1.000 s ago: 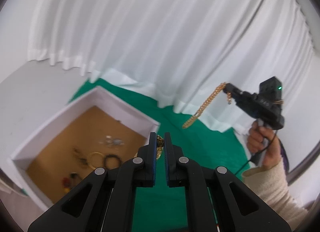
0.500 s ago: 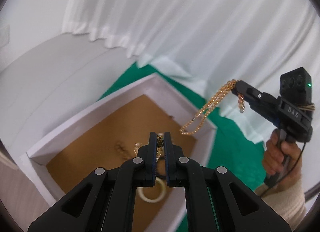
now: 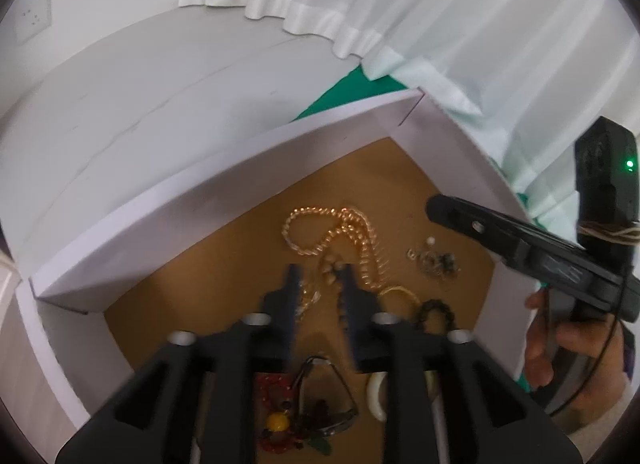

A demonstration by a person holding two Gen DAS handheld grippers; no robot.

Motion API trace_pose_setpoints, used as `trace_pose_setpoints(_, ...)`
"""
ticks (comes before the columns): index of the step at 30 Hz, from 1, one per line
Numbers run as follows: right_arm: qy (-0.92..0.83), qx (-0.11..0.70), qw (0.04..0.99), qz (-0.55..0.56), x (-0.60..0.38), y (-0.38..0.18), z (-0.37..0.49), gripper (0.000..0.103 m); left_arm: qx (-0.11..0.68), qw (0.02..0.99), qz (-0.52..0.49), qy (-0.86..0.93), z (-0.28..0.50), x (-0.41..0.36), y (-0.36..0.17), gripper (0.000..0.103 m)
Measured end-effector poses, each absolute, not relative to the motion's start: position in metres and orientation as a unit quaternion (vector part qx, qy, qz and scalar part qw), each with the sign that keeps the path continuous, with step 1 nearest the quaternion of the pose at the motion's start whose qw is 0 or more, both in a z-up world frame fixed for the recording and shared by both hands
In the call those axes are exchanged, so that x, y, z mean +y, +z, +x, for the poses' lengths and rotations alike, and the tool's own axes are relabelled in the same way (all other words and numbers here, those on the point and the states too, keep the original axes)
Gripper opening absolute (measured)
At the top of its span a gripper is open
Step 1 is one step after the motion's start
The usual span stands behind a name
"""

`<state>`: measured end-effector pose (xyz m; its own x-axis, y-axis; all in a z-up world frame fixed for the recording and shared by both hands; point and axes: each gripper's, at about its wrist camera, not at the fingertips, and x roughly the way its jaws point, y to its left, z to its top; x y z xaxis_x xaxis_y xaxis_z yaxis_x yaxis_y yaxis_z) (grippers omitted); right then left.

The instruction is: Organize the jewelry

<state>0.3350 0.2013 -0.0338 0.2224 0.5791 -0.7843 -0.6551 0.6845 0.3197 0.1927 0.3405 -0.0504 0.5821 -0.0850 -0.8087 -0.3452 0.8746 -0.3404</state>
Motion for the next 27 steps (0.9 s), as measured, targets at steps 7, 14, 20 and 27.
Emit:
trace_pose_setpoints(7, 0.354, 0.448, 0.815, -0.095, 0.171, -0.013, 0.312, 0.092, 0.382, 0.894, -0.149, 0.182, 0.151, 0.304, -0.011, 0.096)
trace_pose_setpoints(14, 0.329, 0.399, 0.844, -0.14, 0.149, 0.011, 0.273, 0.092, 0.296, 0.907, -0.063, 0.292, 0.106, 0.259, 0.023, 0.103)
trace_pose_setpoints(20, 0.304, 0.389, 0.858, -0.142, 0.132, 0.02, 0.244, 0.092, 0.343, 0.892, -0.109, 0.274, 0.093, 0.252, 0.01, 0.103)
trace_pose_setpoints(27, 0.285, 0.382, 0.864, -0.165, 0.129, 0.018, 0.221, 0.092, 0.39, 0.873, -0.099, 0.276, 0.1, 0.25, -0.012, 0.103)
